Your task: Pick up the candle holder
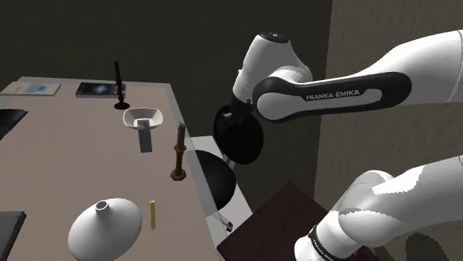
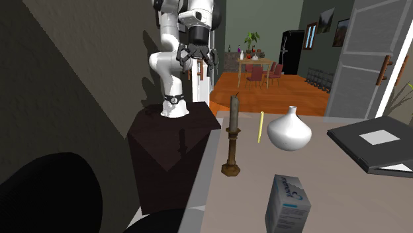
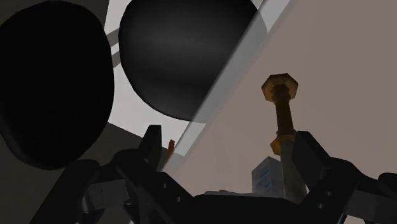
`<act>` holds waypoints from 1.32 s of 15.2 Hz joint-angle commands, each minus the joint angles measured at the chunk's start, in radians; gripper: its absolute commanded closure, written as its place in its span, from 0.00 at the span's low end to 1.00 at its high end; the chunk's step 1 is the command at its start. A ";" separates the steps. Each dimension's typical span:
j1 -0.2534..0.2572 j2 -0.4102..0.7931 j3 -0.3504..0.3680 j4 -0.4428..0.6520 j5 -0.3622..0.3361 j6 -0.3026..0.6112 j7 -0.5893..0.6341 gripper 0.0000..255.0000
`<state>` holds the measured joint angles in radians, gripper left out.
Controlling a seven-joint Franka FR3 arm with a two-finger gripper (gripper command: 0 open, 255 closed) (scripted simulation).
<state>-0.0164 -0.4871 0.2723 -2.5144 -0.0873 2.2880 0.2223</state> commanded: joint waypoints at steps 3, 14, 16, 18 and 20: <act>-0.040 0.146 0.088 0.030 -0.086 0.130 0.123 0.00; -0.109 0.633 0.230 0.290 -0.659 0.245 0.650 0.00; -0.082 0.704 0.215 0.344 -0.738 0.233 0.715 0.00; -0.072 0.725 0.203 0.344 -0.769 0.245 0.742 0.00; -0.065 0.746 0.192 0.344 -0.801 0.256 0.770 0.00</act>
<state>-0.0848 0.2433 0.4716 -2.1749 -0.8677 2.5382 0.9780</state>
